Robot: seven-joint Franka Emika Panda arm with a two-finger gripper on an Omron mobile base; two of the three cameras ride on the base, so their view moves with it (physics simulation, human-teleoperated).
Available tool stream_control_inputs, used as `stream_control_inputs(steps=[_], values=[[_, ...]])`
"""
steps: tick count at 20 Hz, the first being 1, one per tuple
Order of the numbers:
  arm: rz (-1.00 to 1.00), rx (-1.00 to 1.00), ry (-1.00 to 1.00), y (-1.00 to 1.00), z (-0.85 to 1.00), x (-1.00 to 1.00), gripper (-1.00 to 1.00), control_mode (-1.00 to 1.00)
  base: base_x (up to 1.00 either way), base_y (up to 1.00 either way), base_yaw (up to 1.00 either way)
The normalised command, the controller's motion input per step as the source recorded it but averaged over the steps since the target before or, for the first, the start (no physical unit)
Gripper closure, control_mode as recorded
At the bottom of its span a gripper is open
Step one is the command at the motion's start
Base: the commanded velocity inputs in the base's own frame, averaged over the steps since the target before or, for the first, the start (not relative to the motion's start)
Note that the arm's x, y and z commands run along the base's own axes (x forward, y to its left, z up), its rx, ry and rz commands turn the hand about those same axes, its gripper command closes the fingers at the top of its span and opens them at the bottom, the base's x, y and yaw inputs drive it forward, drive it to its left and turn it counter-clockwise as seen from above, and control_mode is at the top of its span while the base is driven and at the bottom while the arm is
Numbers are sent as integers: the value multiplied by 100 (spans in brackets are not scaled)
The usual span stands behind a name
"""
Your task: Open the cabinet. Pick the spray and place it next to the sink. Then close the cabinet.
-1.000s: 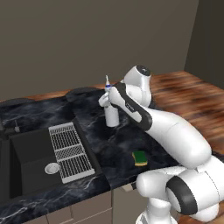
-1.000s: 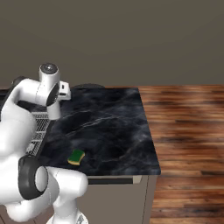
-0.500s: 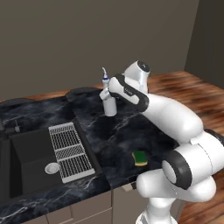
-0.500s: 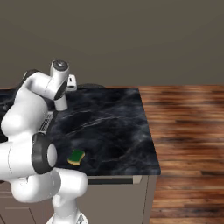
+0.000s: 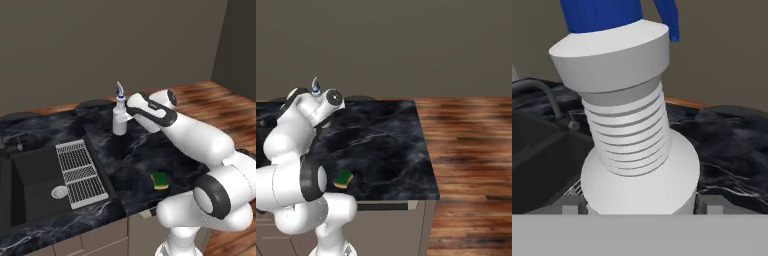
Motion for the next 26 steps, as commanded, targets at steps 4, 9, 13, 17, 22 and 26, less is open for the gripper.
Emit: stream_control_inputs(steps=[4,9,13,17,22,26], values=[[17,0,11,0,5,24,100,-100,0,0,0],[3,-1,9,14,-1,17,100,-100,0,0,0],[0,-5,-3,17,-17,1,100,-100,0,0,0],[0,-8,-12,9,-35,0,100,-100,0,0,0],[0,-7,-12,12,-59,6,100,-100,0,0,0],[0,-3,-1,12,-56,20,100,-100,0,0,0]])
